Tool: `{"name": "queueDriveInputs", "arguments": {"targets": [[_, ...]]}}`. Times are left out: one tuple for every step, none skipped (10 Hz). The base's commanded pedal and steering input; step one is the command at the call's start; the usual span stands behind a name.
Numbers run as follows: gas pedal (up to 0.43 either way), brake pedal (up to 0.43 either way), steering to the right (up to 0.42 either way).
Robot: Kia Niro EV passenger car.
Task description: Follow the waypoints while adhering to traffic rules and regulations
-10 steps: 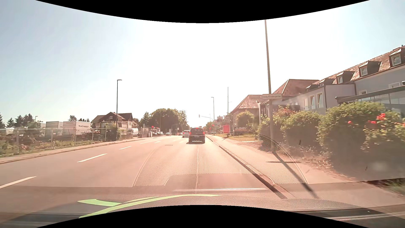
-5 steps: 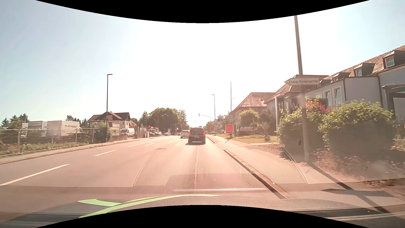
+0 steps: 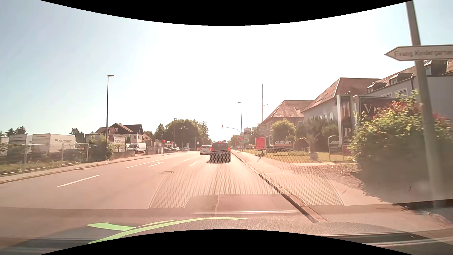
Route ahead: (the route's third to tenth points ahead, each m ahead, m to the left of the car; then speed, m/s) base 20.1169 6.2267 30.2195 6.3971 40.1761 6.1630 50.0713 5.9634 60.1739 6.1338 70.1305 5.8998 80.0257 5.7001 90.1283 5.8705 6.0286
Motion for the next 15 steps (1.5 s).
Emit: {"name": "queueDriveInputs", "arguments": {"targets": [[0.000,0.091,-0.002],[0.000,0.098,-0.002],[0.000,0.104,-0.002],[0.000,0.116,-0.002],[0.000,0.128,-0.002],[0.000,0.134,-0.002],[0.000,0.134,-0.002],[0.000,0.146,-0.002],[0.000,0.146,-0.002],[0.000,0.152,-0.002],[0.000,0.152,-0.002],[0.000,0.152,-0.002],[0.000,0.152,-0.002],[0.000,0.152,-0.002],[0.000,0.152,-0.002]]}}
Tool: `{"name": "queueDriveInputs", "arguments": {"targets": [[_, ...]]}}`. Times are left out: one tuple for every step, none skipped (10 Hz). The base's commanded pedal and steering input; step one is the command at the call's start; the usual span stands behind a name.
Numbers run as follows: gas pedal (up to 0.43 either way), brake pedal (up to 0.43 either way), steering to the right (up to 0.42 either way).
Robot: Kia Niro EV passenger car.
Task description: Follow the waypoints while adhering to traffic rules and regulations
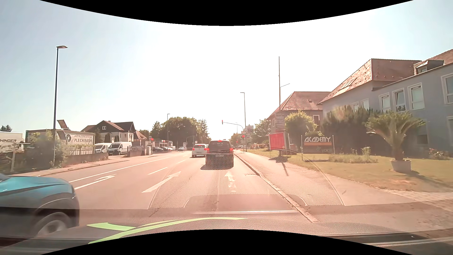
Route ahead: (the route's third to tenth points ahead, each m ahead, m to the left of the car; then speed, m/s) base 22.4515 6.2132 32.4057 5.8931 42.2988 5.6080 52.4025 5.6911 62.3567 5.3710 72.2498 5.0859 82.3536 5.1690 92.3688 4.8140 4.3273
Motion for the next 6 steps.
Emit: {"name": "queueDriveInputs", "arguments": {"targets": [[0.000,0.152,-0.002],[0.000,0.152,-0.001],[0.000,0.152,-0.002],[0.000,0.152,-0.001],[0.000,0.152,-0.002],[0.000,0.152,-0.002]]}}
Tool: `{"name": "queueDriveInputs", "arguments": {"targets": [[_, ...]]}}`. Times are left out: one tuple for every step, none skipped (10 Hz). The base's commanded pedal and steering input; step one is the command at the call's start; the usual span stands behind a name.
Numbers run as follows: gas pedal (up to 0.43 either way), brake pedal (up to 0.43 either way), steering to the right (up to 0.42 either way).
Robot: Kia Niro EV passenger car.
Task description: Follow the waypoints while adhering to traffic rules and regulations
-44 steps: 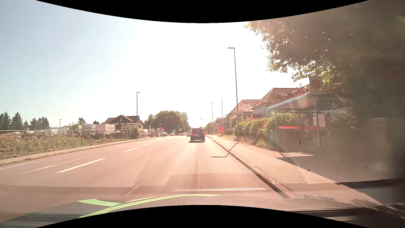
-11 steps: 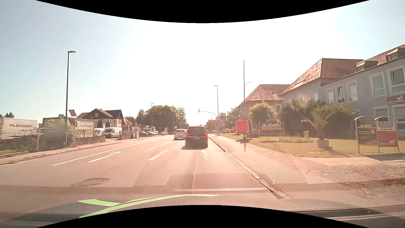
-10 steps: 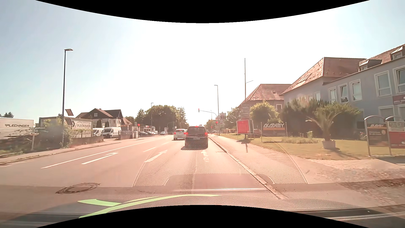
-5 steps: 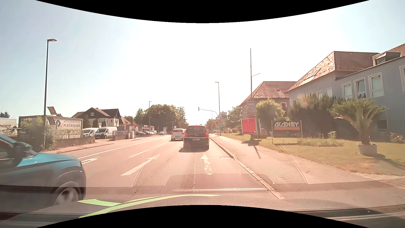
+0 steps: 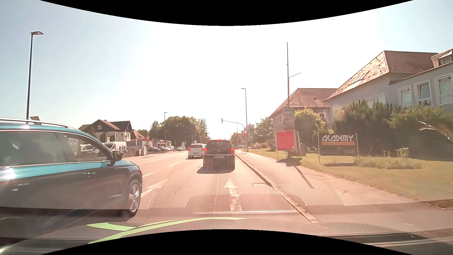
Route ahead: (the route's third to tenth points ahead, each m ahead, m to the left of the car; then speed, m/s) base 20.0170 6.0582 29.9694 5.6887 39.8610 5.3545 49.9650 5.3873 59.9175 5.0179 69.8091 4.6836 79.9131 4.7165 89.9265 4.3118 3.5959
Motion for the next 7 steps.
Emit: {"name": "queueDriveInputs", "arguments": {"targets": [[0.000,0.152,-0.001],[0.000,0.152,-0.001],[0.000,0.152,-0.001],[0.000,0.152,-0.001],[0.000,0.152,-0.001],[0.000,0.152,-0.001],[0.000,0.152,-0.001]]}}
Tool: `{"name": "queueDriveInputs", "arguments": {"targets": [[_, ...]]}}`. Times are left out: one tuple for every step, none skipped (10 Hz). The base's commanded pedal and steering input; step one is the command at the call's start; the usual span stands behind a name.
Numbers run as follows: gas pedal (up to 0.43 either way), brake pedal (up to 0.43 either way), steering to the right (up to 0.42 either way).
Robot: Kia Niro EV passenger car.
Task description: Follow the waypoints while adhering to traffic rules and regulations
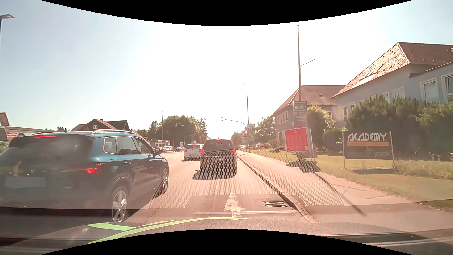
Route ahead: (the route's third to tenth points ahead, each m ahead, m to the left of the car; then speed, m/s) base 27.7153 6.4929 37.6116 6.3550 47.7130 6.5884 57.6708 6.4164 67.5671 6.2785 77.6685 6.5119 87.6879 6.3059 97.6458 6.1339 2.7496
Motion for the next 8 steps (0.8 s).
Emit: {"name": "queueDriveInputs", "arguments": {"targets": [[0.000,0.152,-0.001],[0.000,0.152,-0.001],[0.000,0.152,-0.001],[0.000,0.152,-0.001],[0.000,0.152,-0.001],[0.000,0.152,-0.001],[0.000,0.152,-0.001],[0.000,0.152,-0.001]]}}
